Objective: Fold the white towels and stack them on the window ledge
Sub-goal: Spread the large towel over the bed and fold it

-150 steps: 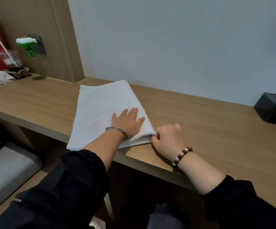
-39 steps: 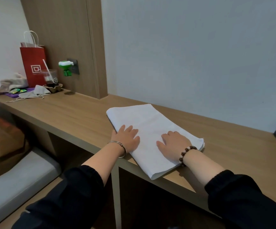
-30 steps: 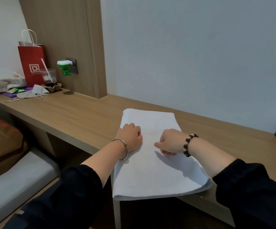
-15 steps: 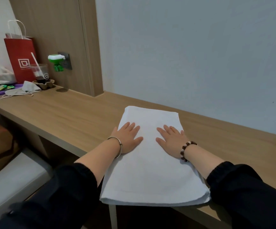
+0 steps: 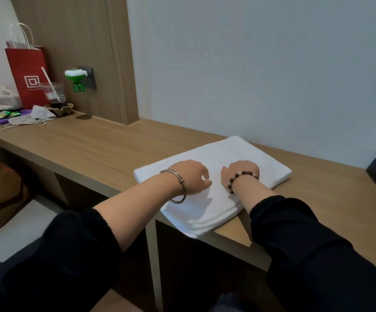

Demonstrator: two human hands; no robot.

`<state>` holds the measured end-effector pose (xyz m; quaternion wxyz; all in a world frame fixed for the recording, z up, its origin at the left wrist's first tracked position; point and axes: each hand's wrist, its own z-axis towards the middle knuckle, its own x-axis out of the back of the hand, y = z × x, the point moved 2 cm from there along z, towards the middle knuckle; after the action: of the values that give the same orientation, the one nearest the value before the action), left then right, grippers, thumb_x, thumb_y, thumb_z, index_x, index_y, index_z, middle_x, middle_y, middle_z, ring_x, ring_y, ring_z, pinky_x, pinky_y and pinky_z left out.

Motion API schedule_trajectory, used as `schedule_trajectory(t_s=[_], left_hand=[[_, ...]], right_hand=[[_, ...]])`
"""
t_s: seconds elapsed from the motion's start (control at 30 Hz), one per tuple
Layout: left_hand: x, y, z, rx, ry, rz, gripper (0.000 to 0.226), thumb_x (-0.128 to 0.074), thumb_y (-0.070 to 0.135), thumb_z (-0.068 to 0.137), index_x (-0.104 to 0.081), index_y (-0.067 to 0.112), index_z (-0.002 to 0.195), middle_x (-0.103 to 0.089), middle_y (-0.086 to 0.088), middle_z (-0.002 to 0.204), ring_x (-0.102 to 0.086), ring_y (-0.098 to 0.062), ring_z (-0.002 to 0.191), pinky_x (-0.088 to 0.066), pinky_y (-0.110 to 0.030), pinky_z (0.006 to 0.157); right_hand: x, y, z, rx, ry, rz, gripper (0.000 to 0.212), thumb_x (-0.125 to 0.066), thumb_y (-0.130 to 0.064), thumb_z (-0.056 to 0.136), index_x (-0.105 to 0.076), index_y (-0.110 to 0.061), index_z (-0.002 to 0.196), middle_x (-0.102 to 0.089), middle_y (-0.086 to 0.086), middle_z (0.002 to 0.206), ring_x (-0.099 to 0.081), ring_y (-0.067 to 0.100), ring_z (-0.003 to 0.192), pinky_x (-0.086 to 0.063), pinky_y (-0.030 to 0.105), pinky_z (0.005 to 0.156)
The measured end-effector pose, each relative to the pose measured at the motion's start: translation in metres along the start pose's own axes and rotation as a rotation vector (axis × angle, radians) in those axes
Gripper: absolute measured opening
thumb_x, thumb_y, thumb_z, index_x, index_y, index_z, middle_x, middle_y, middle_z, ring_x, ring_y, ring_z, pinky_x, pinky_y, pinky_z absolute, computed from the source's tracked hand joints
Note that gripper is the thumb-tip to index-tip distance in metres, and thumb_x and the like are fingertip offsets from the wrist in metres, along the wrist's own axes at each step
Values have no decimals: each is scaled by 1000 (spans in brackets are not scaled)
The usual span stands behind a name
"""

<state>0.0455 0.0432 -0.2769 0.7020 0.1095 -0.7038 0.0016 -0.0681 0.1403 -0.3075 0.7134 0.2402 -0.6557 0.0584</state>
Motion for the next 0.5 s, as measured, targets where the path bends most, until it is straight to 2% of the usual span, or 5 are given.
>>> schedule_trajectory(t_s=[0.07,0.2,0.3,0.4,0.5], left_hand=[[3,6,-7,-53,-70,3,43,-47,47,95,-57,22,127,-56,2,131,-50,-16,120,-38,-30,99],[-12,4,-12,-116,-339,145,73,-57,60,83,-36,23,143,-38,0,147,-37,-22,133,-31,-37,110],[-24,-8,-16,-110,-217,249,76,-64,56,75,-36,31,141,-38,5,145,-37,-22,128,-39,-43,104],[-24,-14,-21,-91,-112,204,57,-56,48,73,-49,34,127,-52,11,130,-43,-18,119,-46,-39,93],[-22,-18,-25,-75,-98,200,50,-51,52,69,-53,36,116,-58,5,109,-53,-21,106,-50,-37,83]], right_hand=[[4,6,-8,23,-21,16,49,-21,-32,101,-62,-11,118,-62,6,117,-59,25,106,-49,30,78],[4,21,-31,87,-50,106,56,-21,-47,99,-60,-11,116,-61,7,116,-58,25,101,-41,32,75],[2,31,-49,251,-17,274,60,-30,-60,95,-58,-10,112,-60,9,113,-55,24,95,-44,33,78],[-3,39,-64,492,-98,322,71,-49,-62,87,-40,-14,139,-41,8,139,-39,25,124,-35,37,102],[-8,43,-69,504,-68,314,72,-57,-56,86,-33,-24,145,-40,2,142,-37,21,128,-35,33,105]])
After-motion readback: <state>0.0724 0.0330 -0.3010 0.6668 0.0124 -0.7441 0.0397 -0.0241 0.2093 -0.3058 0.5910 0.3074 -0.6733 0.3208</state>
